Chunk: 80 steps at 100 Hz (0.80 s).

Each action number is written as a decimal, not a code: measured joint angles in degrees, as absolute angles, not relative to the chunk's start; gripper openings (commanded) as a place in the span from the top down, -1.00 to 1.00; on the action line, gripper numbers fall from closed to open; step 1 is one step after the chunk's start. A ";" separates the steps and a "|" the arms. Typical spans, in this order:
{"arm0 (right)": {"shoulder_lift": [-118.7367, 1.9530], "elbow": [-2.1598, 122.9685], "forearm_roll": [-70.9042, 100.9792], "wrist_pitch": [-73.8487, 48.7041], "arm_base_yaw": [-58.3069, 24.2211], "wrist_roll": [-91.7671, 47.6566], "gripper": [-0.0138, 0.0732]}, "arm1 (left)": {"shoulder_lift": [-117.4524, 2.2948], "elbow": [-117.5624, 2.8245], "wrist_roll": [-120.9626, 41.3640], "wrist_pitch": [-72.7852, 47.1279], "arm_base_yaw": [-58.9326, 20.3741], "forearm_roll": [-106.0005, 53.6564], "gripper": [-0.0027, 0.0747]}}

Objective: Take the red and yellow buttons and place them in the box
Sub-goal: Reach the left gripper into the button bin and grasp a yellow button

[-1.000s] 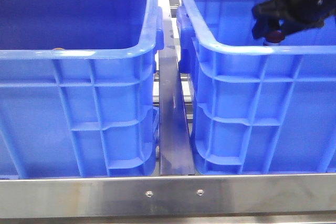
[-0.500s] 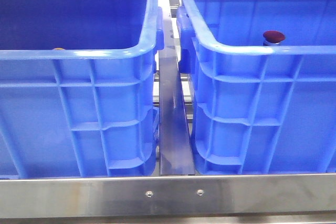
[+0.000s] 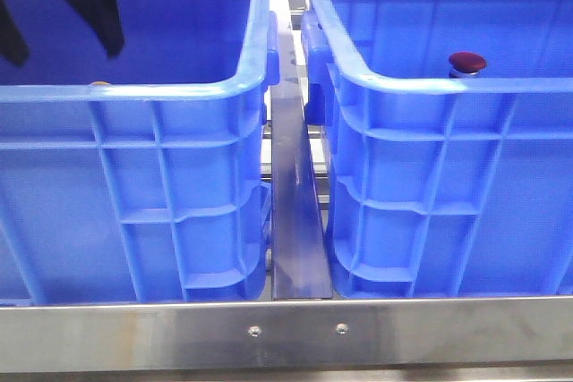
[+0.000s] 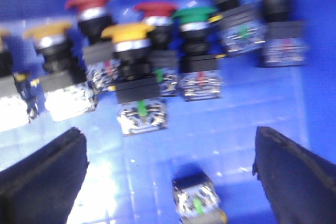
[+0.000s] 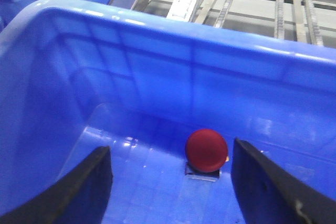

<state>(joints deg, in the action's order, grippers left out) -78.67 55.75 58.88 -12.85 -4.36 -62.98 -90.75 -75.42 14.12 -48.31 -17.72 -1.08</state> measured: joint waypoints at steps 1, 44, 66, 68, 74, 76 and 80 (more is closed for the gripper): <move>-78.67 55.75 58.88 -12.97 -4.36 -62.98 -0.49 | -90.91 -75.42 14.22 -48.18 -17.60 -1.08 -0.61; -78.67 55.75 58.88 -13.35 -4.36 -62.98 -0.49 | -99.93 -75.91 14.82 -42.73 -17.04 -1.08 -0.61; -78.67 55.75 58.88 -13.37 -4.36 -62.98 -0.49 | -101.65 -76.00 14.82 -41.59 -17.04 -1.08 -0.43; -78.67 55.75 58.88 -13.37 -4.36 -62.98 -0.49 | -101.65 -76.00 14.82 -41.51 -17.04 -1.08 -0.38; -78.67 55.75 58.88 -13.37 -4.36 -62.98 -0.49 | -101.65 -76.04 14.82 -41.26 -17.04 -1.08 -0.15; -78.67 55.75 58.88 -13.37 -4.36 -62.98 -0.49 | -101.65 -76.04 14.82 -41.26 -17.04 -1.08 -0.11; -78.67 55.75 58.88 -13.37 -4.36 -62.98 -0.49 | -101.65 -76.04 14.82 -41.26 -17.04 -1.08 0.02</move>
<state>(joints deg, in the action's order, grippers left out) -78.67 55.75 58.88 -13.37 -4.36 -62.98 -101.65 -76.04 14.82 -41.26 -17.04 -1.08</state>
